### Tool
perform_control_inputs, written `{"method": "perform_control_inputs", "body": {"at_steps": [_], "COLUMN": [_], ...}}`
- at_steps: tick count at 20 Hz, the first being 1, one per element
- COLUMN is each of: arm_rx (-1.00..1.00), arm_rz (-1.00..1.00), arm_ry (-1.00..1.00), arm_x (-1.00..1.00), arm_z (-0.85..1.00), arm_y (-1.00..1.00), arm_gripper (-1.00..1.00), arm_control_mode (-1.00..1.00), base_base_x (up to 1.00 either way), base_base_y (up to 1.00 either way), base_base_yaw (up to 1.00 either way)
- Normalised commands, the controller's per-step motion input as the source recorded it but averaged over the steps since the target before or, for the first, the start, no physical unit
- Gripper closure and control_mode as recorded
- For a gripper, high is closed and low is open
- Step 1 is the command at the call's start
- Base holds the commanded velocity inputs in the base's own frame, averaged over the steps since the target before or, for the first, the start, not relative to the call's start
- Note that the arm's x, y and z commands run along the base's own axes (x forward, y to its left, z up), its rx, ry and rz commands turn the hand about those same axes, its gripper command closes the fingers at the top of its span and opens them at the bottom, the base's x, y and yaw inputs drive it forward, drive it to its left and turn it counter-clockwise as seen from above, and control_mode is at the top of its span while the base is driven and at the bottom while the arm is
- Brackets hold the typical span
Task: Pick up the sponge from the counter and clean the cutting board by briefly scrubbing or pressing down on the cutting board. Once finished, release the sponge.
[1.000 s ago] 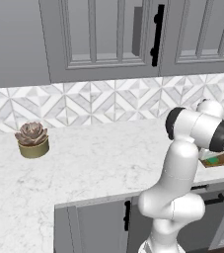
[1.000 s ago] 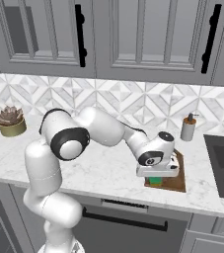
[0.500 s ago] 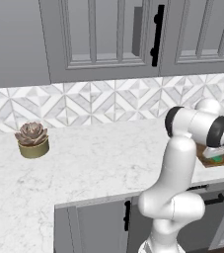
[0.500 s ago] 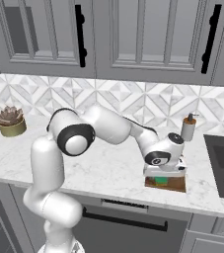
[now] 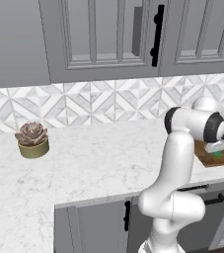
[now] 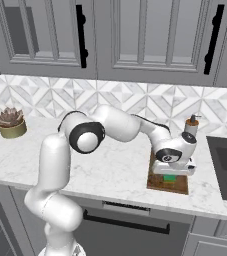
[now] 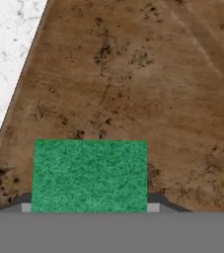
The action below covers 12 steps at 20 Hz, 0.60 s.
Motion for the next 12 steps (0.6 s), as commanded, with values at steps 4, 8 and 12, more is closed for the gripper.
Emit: {"method": "perform_control_inputs", "body": {"at_steps": [4,8,12], "arm_rx": [0.00,0.00,0.00], "arm_rz": [0.00,0.00,0.00], "arm_ry": [-0.02,-0.02,-0.04], "arm_x": [0.65,0.64,0.42], "arm_z": [0.00,0.00,0.00], "arm_y": [0.10,0.19,0.15], "arm_gripper": [1.00,1.00,1.00], "arm_control_mode": [-1.00,-1.00,-1.00], "base_base_x": [0.00,0.00,0.00], "base_base_y": [0.00,0.00,0.00], "base_base_yaw": [0.00,0.00,0.00]}}
